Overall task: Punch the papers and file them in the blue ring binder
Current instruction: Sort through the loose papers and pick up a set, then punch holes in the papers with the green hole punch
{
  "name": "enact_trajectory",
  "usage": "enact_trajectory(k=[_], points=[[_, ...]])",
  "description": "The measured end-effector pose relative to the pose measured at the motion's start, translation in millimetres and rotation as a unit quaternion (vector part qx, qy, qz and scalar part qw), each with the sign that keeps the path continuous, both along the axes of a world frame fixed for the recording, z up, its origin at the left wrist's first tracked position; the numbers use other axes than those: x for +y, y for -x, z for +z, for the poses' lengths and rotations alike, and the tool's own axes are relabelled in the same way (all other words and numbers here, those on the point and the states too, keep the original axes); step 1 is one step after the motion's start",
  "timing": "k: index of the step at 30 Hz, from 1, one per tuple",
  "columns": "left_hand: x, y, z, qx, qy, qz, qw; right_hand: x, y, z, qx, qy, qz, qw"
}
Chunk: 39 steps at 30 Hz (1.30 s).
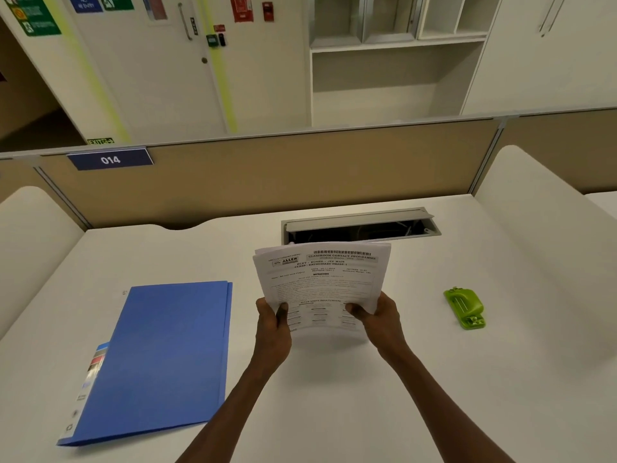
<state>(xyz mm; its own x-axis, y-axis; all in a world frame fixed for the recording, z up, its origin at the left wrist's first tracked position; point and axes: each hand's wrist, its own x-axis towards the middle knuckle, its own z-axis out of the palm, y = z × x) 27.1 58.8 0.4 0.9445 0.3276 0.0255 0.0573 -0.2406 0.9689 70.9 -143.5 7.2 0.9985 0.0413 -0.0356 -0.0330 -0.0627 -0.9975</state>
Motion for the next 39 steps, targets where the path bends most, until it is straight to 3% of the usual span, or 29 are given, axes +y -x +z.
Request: enact_trajectory(k=[7, 18, 26, 32, 39], points=[[3.9, -9.9, 4.6, 0.027, -0.037, -0.006, 0.999, -2.8, -3.6, 7.1, -0.013, 0.056, -0.017, 0.998], [0.1, -9.5, 4.3, 0.215, 0.025, -0.068, 0.974, -24.8, 0.9, -4.8, 0.032, 0.100, -0.076, 0.992], [-27.9, -5.0, -3.6, 0.192, 0.188, -0.139, 0.953, -72.1, -6.5, -14.9, 0.083, 0.103, -0.044, 0.990], [-77.8, -5.7, -17.6, 0.174, 0.202, -0.106, 0.958, -117.2, -22.9, -28.9, 0.144, 0.153, -0.065, 0.976], [-118.7, -21.8, -34.7, 0.182, 0.192, -0.089, 0.960, -189.5, -52.1, -27.4, 0.055, 0.317, -0.183, 0.929]])
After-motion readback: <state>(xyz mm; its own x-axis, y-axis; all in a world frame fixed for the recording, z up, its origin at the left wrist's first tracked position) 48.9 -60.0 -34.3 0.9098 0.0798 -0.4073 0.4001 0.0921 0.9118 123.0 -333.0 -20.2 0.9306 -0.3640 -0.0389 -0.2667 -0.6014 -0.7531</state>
